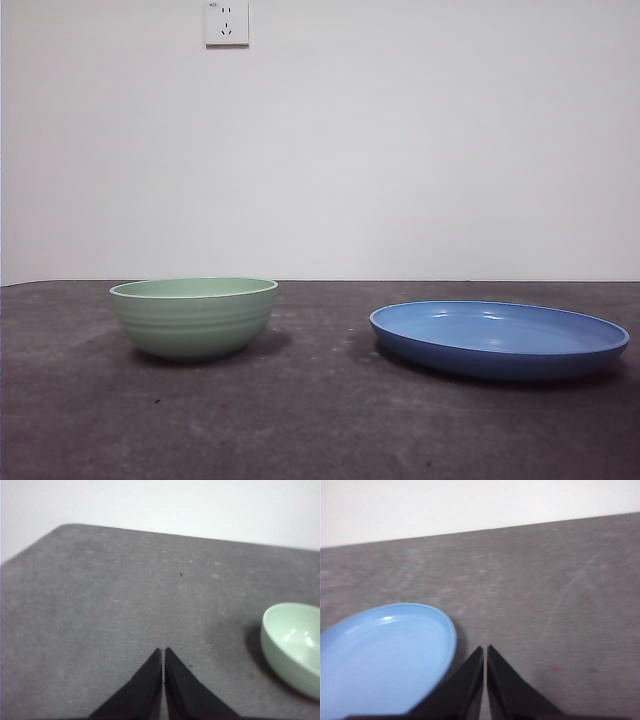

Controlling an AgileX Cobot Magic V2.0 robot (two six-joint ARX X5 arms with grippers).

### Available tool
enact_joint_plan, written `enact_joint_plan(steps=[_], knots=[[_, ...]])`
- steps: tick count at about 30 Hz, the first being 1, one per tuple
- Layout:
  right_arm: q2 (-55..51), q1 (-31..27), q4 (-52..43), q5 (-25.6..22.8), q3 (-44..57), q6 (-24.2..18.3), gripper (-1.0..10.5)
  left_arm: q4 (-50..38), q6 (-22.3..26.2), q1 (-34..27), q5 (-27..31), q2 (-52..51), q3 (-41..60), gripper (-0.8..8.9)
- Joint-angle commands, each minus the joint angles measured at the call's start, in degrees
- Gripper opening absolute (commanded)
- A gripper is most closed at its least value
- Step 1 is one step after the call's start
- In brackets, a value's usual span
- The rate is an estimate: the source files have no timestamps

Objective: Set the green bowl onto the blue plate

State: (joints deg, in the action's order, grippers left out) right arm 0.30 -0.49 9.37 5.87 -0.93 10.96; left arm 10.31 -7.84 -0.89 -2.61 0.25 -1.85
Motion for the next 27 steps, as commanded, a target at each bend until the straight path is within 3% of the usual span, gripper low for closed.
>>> enact_joint_plan(steps=[1,6,14,22,27], knots=[[-0.09,-0.13,-0.35,2.36,0.20,4.20,0.1,0.42,-10.49,-0.07,0.07,-0.07,1.16,0.07],[-0.09,-0.13,-0.33,3.41,0.15,5.68,0.1,0.42,-16.85,-0.07,0.04,-0.07,1.14,0.07],[-0.09,-0.13,-0.52,5.05,-2.75,9.77,0.1,0.79,-21.75,-0.07,-2.82,-0.07,-2.27,0.09],[0.15,-0.13,0.61,4.94,-12.33,9.81,0.1,8.17,-22.36,-0.07,-3.39,1.86,-12.48,0.09],[3.19,-0.13,6.75,4.79,-20.83,9.38,0.1,13.55,-18.64,-0.07,-5.64,6.27,-20.98,0.09]])
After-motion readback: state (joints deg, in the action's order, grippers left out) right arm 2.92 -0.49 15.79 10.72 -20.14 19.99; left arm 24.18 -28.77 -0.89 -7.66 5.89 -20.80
